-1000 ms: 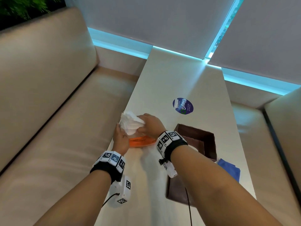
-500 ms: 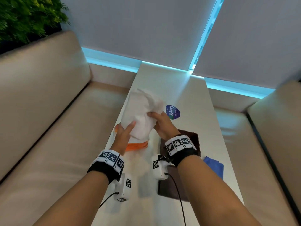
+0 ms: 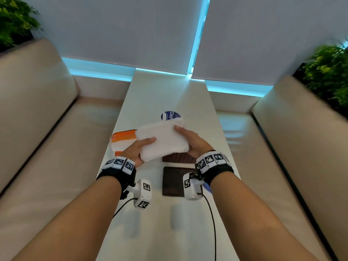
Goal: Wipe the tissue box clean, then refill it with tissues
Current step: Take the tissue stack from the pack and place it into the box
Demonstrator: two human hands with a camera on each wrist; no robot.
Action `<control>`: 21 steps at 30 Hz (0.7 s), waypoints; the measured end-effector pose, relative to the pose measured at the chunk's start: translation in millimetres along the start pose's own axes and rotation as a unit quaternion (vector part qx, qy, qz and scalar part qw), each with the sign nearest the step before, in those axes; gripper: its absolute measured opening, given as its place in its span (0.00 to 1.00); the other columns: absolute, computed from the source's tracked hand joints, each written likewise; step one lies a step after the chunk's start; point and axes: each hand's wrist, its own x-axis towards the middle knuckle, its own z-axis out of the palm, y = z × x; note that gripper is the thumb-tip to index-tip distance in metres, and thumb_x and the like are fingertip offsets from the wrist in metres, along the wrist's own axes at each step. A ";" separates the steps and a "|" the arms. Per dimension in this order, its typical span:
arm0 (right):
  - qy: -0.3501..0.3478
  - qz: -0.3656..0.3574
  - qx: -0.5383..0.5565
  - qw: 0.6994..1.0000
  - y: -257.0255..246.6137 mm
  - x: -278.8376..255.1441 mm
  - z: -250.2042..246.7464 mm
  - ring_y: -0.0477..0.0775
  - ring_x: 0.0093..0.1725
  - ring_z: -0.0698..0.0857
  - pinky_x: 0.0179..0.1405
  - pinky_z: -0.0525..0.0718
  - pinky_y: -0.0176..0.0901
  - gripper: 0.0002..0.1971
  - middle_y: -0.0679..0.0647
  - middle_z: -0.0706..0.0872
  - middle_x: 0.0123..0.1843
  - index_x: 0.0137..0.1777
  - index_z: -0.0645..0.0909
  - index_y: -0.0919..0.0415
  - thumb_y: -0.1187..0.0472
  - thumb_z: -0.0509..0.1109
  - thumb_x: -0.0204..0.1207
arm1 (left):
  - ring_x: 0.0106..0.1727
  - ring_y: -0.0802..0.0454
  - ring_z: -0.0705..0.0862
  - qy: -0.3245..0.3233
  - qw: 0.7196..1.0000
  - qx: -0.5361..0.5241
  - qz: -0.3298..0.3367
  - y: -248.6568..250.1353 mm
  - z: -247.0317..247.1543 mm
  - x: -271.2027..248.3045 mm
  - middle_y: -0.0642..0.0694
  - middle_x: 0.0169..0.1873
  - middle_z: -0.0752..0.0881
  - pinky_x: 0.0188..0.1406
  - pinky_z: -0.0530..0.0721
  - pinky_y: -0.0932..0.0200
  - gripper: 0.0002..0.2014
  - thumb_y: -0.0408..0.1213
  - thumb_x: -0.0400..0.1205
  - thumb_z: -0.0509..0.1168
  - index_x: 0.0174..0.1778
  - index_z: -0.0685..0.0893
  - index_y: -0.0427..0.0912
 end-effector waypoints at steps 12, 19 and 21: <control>0.086 -0.121 -0.051 0.988 14.6 -39.2 5.3 0.64 0.63 0.85 0.62 0.85 0.56 0.29 0.63 0.85 0.64 0.67 0.77 0.64 0.62 0.77 0.65 | 0.58 0.42 0.88 -0.004 0.995 -0.089 0.054 -16.9 28.3 -17.7 0.37 0.58 0.88 0.49 0.90 0.50 0.47 0.42 0.60 0.83 0.74 0.73 0.33; 0.095 -0.251 -0.041 0.962 21.4 -64.8 35.4 0.53 0.64 0.81 0.65 0.83 0.51 0.30 0.52 0.82 0.62 0.68 0.72 0.58 0.71 0.77 0.67 | 0.63 0.37 0.84 -0.067 0.961 -0.208 0.172 -18.1 59.8 -24.6 0.37 0.62 0.85 0.58 0.83 0.38 0.41 0.66 0.65 0.68 0.70 0.79 0.44; 0.110 -0.274 -0.058 0.954 26.8 -68.1 39.2 0.49 0.66 0.79 0.66 0.82 0.44 0.35 0.48 0.79 0.64 0.66 0.69 0.48 0.70 0.80 0.64 | 0.54 0.40 0.89 -0.082 0.955 -0.217 0.185 -11.6 65.4 -27.6 0.41 0.52 0.90 0.50 0.87 0.42 0.35 0.69 0.62 0.64 0.56 0.90 0.47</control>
